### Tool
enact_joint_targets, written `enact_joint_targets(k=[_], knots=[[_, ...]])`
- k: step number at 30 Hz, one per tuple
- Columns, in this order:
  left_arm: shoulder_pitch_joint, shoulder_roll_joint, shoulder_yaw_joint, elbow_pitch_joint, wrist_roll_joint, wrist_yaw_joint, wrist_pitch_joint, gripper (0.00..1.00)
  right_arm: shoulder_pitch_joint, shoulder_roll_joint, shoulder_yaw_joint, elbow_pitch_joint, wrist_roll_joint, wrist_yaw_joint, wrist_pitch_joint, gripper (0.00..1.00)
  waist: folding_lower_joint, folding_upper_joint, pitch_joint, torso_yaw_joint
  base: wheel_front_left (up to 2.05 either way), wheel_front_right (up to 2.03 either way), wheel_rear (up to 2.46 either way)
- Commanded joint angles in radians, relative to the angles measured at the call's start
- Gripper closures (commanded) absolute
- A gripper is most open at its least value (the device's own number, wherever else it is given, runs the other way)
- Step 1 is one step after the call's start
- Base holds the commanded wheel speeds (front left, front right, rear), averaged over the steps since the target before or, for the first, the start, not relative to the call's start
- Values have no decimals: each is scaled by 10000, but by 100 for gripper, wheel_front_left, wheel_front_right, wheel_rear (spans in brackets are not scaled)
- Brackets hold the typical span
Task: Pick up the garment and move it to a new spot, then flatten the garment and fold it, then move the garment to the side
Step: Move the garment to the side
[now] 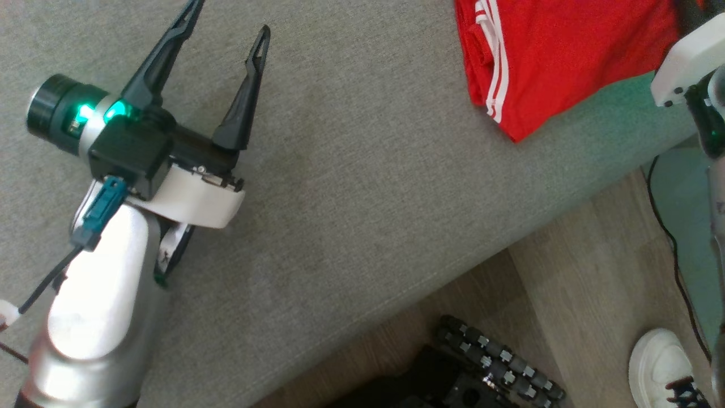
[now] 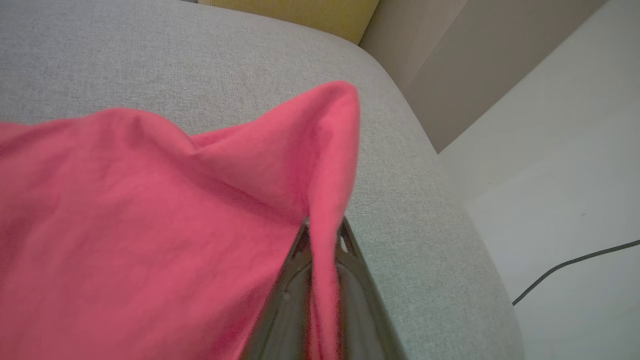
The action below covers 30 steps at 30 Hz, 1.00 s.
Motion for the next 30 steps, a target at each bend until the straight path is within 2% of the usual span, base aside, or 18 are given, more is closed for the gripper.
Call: enact_joint_targets(k=[1,2,3,4,11,17,19,24,30], knots=[[-94,222,303,-433,-44,8,68,0,-62,-143,-77,-230,-72,-6,-103,100,-2,0,21,22,0,0,0],[-66,226,310,-454,-67,23,72,0,-58,-121,-123,-202,-105,-6,-107,100,-2,0,29,41,0,0,0],[-40,224,315,-468,-91,42,71,0,-58,-116,-203,-191,-167,-6,-137,86,-2,0,33,62,0,0,0],[-20,220,316,-474,-112,58,64,0,-54,-106,-293,-180,-241,-6,-162,0,-2,0,34,86,0,0,0],[128,69,300,-222,-300,215,-149,0,51,111,-473,-514,-316,-6,-311,0,-2,0,-284,352,0,0,0],[404,-345,402,373,-610,540,-473,0,415,499,-372,-1607,-172,-6,-676,0,-2,0,-1186,864,0,0,0],[636,-628,546,657,-829,748,-557,0,828,784,-107,-2423,-6,-6,-795,0,-2,0,-1762,1253,0,0,0],[1079,-1094,971,611,-1116,1077,-585,0,1883,1647,-290,-3807,779,-6,-1064,0,-2,0,-2609,2076,0,0,0],[1928,-1472,1549,335,-1205,1364,-588,0,3434,2141,118,-4748,799,-6,-1461,0,-2,0,-3585,2905,0,0,0]])
